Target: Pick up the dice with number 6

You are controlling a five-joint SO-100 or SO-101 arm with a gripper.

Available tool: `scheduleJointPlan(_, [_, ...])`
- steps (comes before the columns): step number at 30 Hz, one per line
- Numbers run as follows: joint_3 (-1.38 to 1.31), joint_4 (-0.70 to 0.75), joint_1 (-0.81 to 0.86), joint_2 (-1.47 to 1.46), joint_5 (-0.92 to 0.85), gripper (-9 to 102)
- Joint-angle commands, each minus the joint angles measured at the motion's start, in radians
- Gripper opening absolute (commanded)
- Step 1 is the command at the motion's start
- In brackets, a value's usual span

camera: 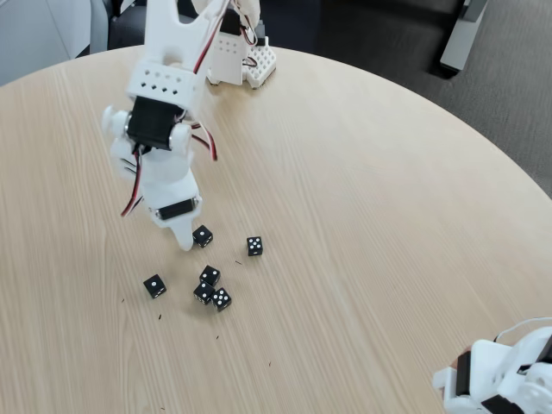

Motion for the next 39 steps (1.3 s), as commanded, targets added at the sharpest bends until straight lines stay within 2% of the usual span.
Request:
scheduleJointPlan(1, [-0.009,0.003,-0.009,0.008,0.008,22])
scheduleJointPlan(9, [-0.009,0.003,-0.008,0.008,0.009,13])
scheduleJointPlan(18, [-0.009,0.003,-0.008,0.008,0.003,13])
scheduleJointPlan(24, [-0.009,0.011,-0.008,0.017,0.003,0])
scheduleJointPlan(32, [-0.009,0.017,-0.054,0.041,-0.011,0])
scheduleJointPlan(39, [-0.008,0.020,-0.058,0.287,-0.014,0])
